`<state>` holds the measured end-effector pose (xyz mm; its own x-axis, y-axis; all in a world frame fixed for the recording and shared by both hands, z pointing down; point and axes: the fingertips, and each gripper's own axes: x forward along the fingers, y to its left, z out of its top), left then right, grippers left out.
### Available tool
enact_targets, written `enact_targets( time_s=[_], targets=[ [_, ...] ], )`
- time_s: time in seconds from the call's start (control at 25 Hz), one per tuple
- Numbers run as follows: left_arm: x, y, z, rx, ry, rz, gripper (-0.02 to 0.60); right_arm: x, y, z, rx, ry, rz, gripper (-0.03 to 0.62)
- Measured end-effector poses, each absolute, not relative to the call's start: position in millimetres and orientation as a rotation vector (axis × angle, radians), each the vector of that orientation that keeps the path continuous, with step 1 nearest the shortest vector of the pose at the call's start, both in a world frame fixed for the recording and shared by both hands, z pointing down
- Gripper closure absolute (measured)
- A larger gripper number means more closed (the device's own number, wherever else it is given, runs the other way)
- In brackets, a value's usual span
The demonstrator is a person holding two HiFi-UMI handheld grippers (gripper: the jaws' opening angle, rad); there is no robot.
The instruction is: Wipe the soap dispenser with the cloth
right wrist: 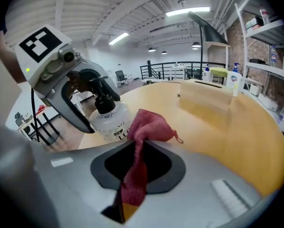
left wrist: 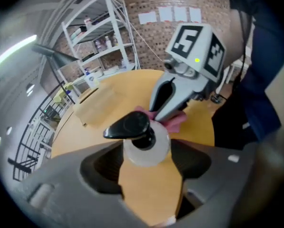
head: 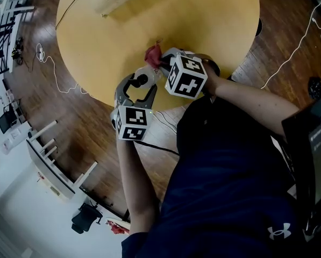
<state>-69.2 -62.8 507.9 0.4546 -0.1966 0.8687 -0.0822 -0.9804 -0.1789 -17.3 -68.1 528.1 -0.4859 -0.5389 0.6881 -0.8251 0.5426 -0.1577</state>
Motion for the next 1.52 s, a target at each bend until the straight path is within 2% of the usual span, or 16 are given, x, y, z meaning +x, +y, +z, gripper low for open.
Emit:
enact_targets(
  time_s=[0.12,0.24,0.32,0.52,0.76,0.84,0.96,1.04,1.16,1.32,1.52],
  targets=[
    [-69,-62,499,-2.764,0.485,-1.599,0.175,-24,-70,547,0.986,-2.199,0.601,0.536],
    [-66,-63,490,-3.016,0.943,-1.528,0.176,-31,-52,570,0.92,-2.14,0.62,0.536],
    [-68,-64,495,-2.964,1.019,-1.521,0.179,-38,-38,566,0.91,-2.144,0.638,0.536],
    [-72,-76,507,-2.793,0.809,-1.535,0.252,-47,-45,514,1.003,-2.355,0.716,0.536],
    [-75,-65,515,-2.504,0.244,-1.581,0.25,-32,-77,527,0.987,-2.31,0.638,0.536],
    [-78,-68,509,-2.599,0.402,-1.596,0.215,-35,-65,551,0.916,-2.225,0.665,0.536],
    [-75,-73,495,-2.975,0.897,-1.468,0.215,-45,-39,567,0.871,-2.168,0.669,0.536],
    [-72,-69,498,-3.01,0.993,-1.476,0.216,-50,-32,557,0.897,-2.195,0.658,0.536],
    [-73,-72,507,-2.911,0.87,-1.545,0.264,-47,-39,524,0.984,-2.259,0.618,0.536],
    [-75,-73,507,-2.827,0.584,-1.57,0.265,-39,-65,500,1.055,-2.303,0.561,0.536],
    [-71,-59,507,-2.614,0.119,-1.586,0.264,-33,-69,547,0.95,-2.185,0.622,0.536]
  ],
)
